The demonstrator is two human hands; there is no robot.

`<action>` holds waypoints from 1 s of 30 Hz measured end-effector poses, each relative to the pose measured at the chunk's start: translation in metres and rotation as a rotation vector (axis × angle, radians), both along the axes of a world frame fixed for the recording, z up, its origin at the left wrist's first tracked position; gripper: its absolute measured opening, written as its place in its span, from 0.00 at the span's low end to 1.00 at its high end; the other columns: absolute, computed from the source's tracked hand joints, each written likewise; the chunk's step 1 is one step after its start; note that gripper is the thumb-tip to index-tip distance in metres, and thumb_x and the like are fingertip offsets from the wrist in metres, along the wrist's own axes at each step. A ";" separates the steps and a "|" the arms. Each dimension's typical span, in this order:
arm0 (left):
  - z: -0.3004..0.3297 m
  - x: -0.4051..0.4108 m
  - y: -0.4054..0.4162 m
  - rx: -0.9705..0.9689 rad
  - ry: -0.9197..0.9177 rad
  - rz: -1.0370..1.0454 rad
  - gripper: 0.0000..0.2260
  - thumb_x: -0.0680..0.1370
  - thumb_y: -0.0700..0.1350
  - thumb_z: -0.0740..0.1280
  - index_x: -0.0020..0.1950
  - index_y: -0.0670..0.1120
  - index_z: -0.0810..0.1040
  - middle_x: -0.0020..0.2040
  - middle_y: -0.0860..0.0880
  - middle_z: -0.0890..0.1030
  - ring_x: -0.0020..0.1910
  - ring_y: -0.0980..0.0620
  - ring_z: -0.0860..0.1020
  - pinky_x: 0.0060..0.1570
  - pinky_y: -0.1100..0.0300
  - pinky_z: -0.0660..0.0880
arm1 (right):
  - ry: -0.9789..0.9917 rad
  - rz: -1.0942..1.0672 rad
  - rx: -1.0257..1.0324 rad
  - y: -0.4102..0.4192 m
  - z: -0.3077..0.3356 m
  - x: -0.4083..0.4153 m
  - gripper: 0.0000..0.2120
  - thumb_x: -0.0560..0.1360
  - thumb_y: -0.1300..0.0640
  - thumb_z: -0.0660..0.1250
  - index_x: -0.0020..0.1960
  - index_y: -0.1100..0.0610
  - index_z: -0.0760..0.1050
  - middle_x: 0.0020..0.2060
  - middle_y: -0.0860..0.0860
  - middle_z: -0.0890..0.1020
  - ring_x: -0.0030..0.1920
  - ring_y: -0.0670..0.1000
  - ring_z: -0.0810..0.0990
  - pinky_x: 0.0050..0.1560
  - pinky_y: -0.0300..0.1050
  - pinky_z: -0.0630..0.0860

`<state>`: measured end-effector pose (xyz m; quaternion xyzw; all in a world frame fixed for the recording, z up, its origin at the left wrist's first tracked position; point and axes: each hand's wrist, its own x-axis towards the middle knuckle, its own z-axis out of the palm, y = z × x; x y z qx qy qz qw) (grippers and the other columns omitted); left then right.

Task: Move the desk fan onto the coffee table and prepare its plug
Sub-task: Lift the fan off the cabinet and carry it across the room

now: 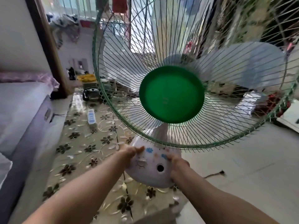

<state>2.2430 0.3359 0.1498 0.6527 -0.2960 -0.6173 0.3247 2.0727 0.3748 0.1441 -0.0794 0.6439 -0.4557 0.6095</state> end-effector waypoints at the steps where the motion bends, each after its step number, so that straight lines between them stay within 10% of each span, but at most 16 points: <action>1: -0.012 0.000 -0.001 -0.015 -0.006 0.009 0.31 0.69 0.43 0.79 0.67 0.34 0.71 0.61 0.32 0.79 0.57 0.32 0.80 0.58 0.39 0.78 | -0.002 0.008 -0.017 -0.004 -0.015 0.000 0.07 0.75 0.59 0.69 0.39 0.58 0.80 0.25 0.57 0.84 0.33 0.59 0.82 0.33 0.49 0.79; 9: -0.117 -0.002 -0.009 -0.138 -0.048 -0.012 0.27 0.73 0.41 0.76 0.68 0.34 0.72 0.65 0.34 0.78 0.62 0.35 0.79 0.50 0.48 0.80 | 0.038 0.107 -0.083 -0.014 -0.112 0.002 0.05 0.78 0.58 0.68 0.46 0.59 0.79 0.37 0.57 0.83 0.36 0.58 0.80 0.45 0.54 0.80; 15: -0.156 0.005 -0.012 -0.108 -0.051 -0.048 0.40 0.67 0.44 0.81 0.72 0.34 0.65 0.67 0.32 0.74 0.62 0.29 0.75 0.62 0.32 0.72 | -0.025 0.045 -0.127 -0.010 -0.150 0.009 0.09 0.78 0.54 0.68 0.44 0.60 0.79 0.36 0.58 0.84 0.38 0.59 0.82 0.51 0.57 0.81; 22: -0.175 0.011 -0.012 -0.103 -0.140 -0.069 0.39 0.66 0.48 0.82 0.69 0.32 0.71 0.62 0.32 0.78 0.57 0.31 0.80 0.60 0.35 0.76 | 0.103 0.084 -0.128 -0.011 -0.183 0.014 0.30 0.74 0.51 0.70 0.71 0.63 0.68 0.68 0.62 0.75 0.65 0.63 0.76 0.68 0.59 0.72; 30: -0.186 0.012 -0.023 -0.119 -0.157 -0.029 0.35 0.66 0.46 0.82 0.67 0.32 0.72 0.59 0.33 0.79 0.54 0.32 0.80 0.57 0.37 0.77 | 0.156 -0.097 -0.079 -0.006 -0.185 0.027 0.33 0.71 0.44 0.73 0.68 0.63 0.70 0.57 0.63 0.81 0.55 0.63 0.82 0.57 0.60 0.80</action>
